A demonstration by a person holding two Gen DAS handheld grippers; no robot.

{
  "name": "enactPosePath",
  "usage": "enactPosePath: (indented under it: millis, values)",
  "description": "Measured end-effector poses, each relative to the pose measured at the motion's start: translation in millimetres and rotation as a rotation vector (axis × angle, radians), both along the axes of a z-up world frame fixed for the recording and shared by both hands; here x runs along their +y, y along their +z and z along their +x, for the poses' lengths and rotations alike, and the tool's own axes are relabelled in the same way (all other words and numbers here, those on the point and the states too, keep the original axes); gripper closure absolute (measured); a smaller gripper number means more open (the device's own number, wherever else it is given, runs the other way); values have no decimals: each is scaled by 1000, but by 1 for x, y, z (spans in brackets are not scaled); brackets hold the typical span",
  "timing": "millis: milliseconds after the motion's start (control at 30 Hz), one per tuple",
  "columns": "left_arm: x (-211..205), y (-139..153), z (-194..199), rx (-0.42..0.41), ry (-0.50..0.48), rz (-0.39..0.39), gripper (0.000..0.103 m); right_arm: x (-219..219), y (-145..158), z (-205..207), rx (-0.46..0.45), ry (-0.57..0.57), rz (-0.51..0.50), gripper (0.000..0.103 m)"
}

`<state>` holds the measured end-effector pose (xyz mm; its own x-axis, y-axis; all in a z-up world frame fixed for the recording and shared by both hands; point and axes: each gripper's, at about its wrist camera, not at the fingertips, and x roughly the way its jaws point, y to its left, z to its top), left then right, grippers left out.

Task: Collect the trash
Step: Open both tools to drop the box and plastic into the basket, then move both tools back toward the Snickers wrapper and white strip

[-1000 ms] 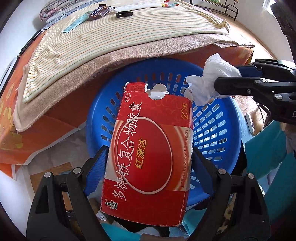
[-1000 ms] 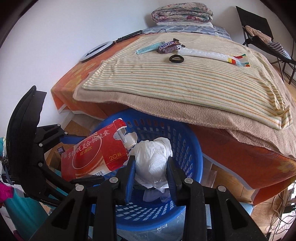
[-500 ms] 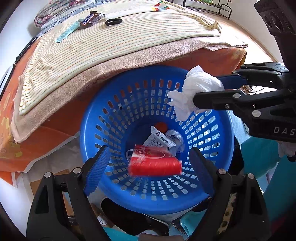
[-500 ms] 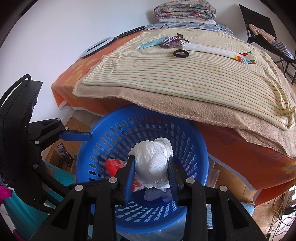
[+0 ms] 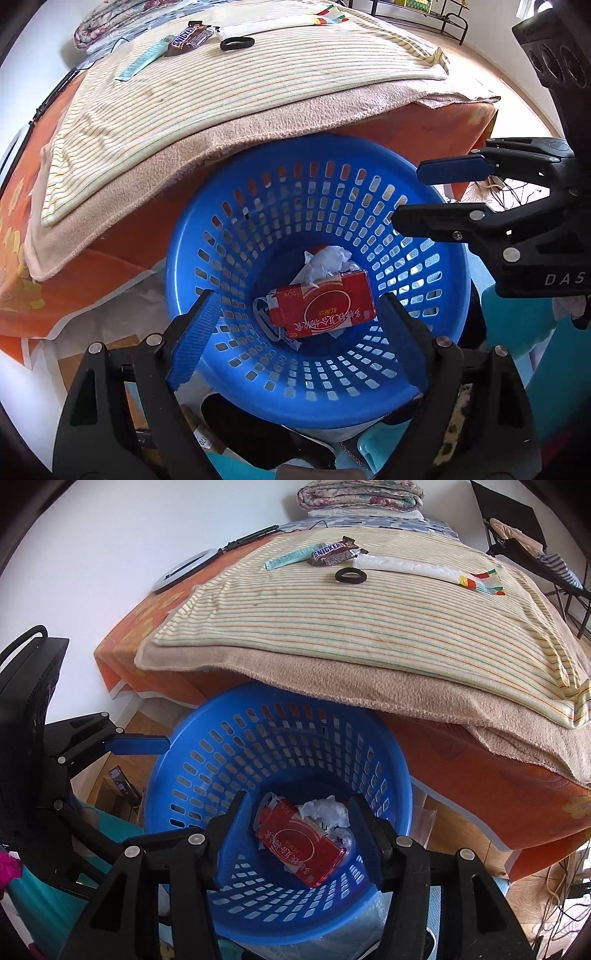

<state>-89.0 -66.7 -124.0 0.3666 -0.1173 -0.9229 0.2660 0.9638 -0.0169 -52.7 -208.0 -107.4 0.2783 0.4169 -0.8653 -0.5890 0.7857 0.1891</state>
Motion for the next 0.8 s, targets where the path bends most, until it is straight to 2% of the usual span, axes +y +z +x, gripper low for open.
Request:
enactPosePath:
  millis: [167,300,500,667,800]
  values:
    - [1,0,0,-3,3,3,14,-2,1,1,0,-16,-9,36]
    - [4,1,1,-8,11,5,14,-6,1,5,14,-42,-22,21]
    - [12,5,5,-16,41,4,14,-10,-4,11,63,-61,-44,17]
    - [22,15,12,-34,79,2,14,-10,-2,14,82,-66,-71,5]
    - [31,28,23,-57,104,0,14,-10,4,17,83,-45,-55,4]
